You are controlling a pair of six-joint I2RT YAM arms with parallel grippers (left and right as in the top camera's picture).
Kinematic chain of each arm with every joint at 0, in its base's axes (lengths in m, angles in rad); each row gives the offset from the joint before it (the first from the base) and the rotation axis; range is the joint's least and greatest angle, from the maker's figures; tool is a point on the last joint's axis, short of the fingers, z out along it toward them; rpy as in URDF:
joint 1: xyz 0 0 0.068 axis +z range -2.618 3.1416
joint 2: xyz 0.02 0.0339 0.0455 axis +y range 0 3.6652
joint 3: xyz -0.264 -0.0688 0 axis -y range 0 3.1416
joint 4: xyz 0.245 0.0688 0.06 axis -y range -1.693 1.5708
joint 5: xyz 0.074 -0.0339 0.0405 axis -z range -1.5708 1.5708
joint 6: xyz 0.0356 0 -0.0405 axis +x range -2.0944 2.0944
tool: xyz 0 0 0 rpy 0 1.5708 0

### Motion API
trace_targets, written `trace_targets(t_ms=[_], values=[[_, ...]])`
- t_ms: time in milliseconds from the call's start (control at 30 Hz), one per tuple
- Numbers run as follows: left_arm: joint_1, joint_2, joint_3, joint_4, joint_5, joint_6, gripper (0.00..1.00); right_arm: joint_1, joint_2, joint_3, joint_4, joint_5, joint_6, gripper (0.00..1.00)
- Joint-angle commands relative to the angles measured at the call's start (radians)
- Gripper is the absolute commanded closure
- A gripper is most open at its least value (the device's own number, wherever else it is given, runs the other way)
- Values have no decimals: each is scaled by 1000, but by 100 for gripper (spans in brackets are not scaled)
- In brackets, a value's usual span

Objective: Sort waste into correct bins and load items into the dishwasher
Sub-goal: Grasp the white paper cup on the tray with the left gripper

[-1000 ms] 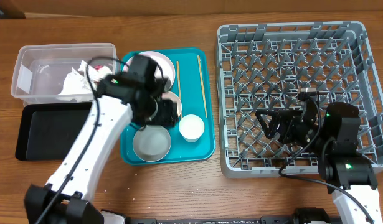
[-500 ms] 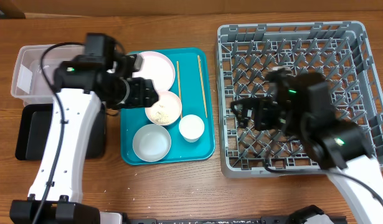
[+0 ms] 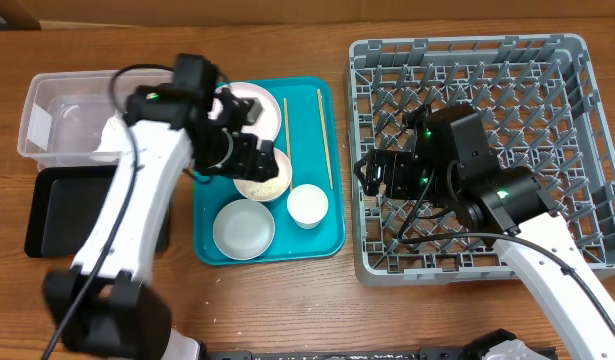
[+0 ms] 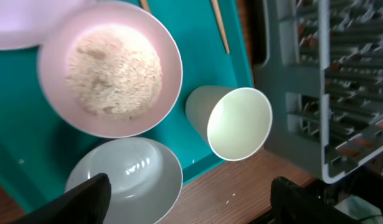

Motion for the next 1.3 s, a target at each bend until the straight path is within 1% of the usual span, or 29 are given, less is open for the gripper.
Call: trace_targets(t_ms=[0, 33, 167, 300, 500, 700, 833, 933, 1067, 1100, 1167, 1233, 1267], values=[[-42, 76, 19, 0, -7, 28, 22, 3, -13, 24, 6, -6, 7, 2], [-60, 100, 19, 4, -8, 23, 28, 3, -13, 24, 6, 2, 7, 4], [-122, 138, 19, 30, -33, 2, 33, 3, -13, 21, 5, 18, 7, 4], [-163, 155, 19, 57, -108, -78, 36, 3, -13, 21, 4, 17, 7, 4], [-194, 168, 19, 72, -121, -114, 48, 3, -13, 21, 0, 21, 7, 4], [-232, 180, 5, 79, -124, -120, 49, 3, -13, 21, -1, 29, 7, 4], [-246, 198, 0, 82, -157, -131, 49, 3, -13, 21, -2, 28, 7, 4], [-246, 218, 0, 81, -157, -131, 51, 3, -13, 21, -9, 29, 7, 4], [-246, 247, -1, 82, -167, -131, 56, 3, -13, 21, -16, 29, 6, 4], [-246, 253, -1, 82, -167, -131, 59, 3, -13, 21, -18, 29, 4, 4], [-246, 260, -1, 82, -167, -131, 71, 3, -13, 21, -18, 29, 3, 4], [-246, 260, 0, 82, -164, -132, 90, 3, -13, 21, -18, 29, 3, 4], [-246, 260, 0, 82, -163, -132, 96, 3, -13, 21, -17, 29, 3, 4]])
